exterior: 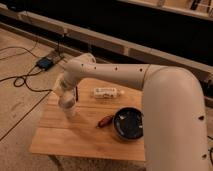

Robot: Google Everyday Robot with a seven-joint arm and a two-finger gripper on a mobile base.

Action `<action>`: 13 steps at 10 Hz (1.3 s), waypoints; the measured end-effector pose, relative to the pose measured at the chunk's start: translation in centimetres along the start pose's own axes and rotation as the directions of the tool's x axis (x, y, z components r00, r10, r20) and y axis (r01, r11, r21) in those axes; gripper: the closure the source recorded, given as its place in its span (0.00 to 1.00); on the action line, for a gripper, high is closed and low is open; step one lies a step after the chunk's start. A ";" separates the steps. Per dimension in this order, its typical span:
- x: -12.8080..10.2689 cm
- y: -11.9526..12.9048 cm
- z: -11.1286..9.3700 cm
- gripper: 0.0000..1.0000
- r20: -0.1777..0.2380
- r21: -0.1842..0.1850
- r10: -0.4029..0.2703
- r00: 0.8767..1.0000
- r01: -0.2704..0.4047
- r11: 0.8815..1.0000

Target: Place the white sponge in the ceramic cup

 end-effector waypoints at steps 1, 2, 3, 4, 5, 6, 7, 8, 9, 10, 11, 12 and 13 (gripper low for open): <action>0.1 0.2 0.1 1.00 -0.002 -0.004 -0.002 1.000 0.002 1.000; 0.2 0.3 0.2 1.00 -0.005 -0.010 -0.001 1.000 0.001 1.000; 0.4 0.3 0.5 1.00 -0.008 -0.017 0.001 1.000 -0.001 1.000; 0.5 0.3 0.8 0.96 -0.011 -0.026 0.004 1.000 -0.004 1.000; 0.6 0.3 1.3 0.85 -0.013 -0.036 0.006 1.000 -0.006 0.999; 0.7 0.2 1.5 0.75 -0.014 -0.043 0.006 1.000 -0.007 0.999; 0.7 0.1 1.6 0.67 -0.013 -0.046 0.006 1.000 -0.007 0.999; 0.7 0.0 1.8 0.56 -0.012 -0.050 0.005 1.000 -0.006 0.999; 0.6 0.0 1.8 0.44 -0.009 -0.053 0.003 1.000 -0.004 0.999; 0.6 0.0 1.9 0.35 -0.008 -0.055 0.001 1.000 -0.002 0.998; 0.6 -0.1 1.9 0.27 -0.007 -0.056 0.000 1.000 -0.001 0.998; 0.6 -0.1 1.9 0.21 -0.007 -0.054 -0.003 1.000 0.003 0.999; 0.7 -0.1 2.0 0.20 -0.007 -0.051 -0.007 1.000 0.007 0.999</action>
